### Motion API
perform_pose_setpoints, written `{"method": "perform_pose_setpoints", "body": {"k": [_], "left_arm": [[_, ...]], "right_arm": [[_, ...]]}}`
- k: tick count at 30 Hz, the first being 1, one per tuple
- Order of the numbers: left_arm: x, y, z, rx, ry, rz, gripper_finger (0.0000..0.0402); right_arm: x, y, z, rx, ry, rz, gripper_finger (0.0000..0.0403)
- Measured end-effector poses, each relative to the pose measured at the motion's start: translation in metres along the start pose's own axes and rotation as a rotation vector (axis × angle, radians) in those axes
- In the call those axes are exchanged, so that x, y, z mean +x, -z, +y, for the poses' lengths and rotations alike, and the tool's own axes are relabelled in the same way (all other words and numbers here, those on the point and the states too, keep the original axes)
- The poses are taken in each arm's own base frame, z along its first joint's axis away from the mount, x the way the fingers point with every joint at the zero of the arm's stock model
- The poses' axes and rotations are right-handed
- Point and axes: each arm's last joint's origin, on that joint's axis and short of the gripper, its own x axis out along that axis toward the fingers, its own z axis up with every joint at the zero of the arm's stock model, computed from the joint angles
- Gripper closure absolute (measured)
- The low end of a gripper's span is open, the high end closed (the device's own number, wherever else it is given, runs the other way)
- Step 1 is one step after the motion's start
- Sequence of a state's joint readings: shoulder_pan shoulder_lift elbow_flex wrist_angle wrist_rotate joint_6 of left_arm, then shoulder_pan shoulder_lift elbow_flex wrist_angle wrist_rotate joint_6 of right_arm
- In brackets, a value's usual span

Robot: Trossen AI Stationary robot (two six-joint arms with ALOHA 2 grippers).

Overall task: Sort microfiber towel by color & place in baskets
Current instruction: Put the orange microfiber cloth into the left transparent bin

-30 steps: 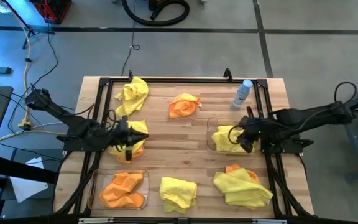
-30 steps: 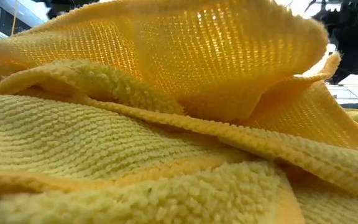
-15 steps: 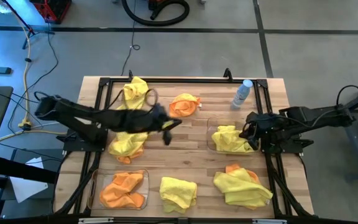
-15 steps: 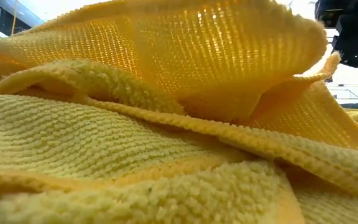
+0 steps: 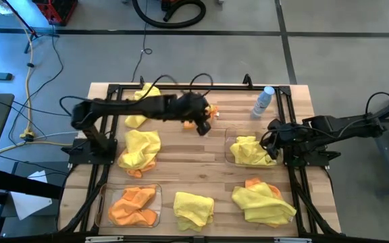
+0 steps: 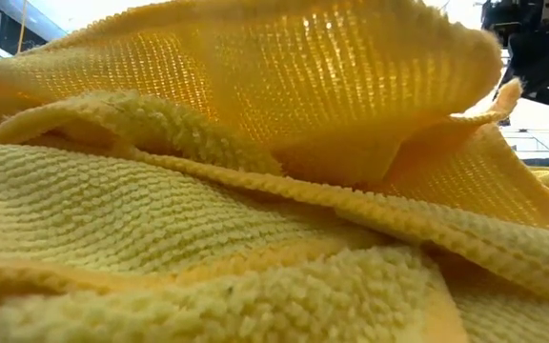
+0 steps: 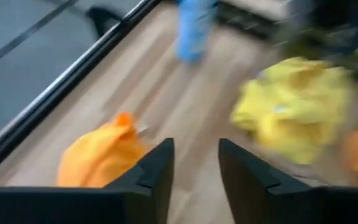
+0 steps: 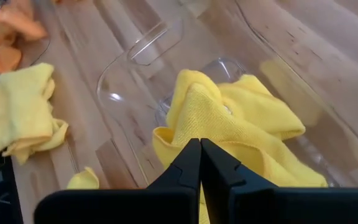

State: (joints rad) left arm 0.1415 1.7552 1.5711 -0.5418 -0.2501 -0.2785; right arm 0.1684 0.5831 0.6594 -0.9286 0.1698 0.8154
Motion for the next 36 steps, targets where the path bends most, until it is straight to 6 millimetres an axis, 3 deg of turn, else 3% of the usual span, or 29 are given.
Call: {"method": "perform_pose_setpoints", "body": {"k": [7, 14, 25, 31, 36], "left_arm": [[0.054, 0.002, 0.052, -0.147, -0.132, 0.177, 0.0219], [0.100, 0.015, 0.084, -0.248, -0.097, 0.308, 0.0218], [0.152, 0.056, 0.092, -0.171, -0.185, 0.465, 0.0229], [0.168, 0.073, 0.092, -0.164, -0.196, 0.540, 0.0236], [0.166, 0.076, 0.087, -0.166, -0.225, 0.557, 0.0314]], "right_arm": [[0.000, 0.002, -0.002, 0.131, 0.032, 0.011, 0.0401], [0.000, 0.000, -0.004, 0.233, 0.078, -0.053, 0.0401], [0.000, 0.000, -0.004, 0.303, 0.088, -0.075, 0.0401], [0.000, -0.001, -0.005, 0.294, 0.098, -0.087, 0.0401], [0.000, -0.001, -0.005, 0.232, 0.112, -0.100, 0.0401]]}}
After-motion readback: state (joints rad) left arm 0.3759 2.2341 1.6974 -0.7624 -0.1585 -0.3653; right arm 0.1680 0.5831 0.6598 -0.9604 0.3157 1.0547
